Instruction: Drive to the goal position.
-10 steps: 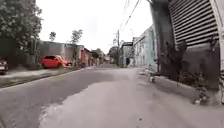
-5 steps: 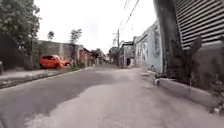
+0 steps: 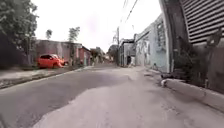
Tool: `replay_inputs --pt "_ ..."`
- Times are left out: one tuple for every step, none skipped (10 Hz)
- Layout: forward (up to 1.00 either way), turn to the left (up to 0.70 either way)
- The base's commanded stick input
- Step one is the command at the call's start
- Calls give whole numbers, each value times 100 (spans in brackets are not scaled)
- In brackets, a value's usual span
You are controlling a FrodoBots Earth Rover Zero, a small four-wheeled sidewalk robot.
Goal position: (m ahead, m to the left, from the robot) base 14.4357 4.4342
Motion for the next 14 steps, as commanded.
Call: replay_inputs --pt "70 0" --pt "70 0" --pt "70 0" --pt "70 0" --pt "70 0" --pt "70 0" --pt "70 0" --pt "70 0" --pt "70 0" --pt "70 0" --pt "70 0" --pt "70 0" --pt "70 0" --pt "70 0"
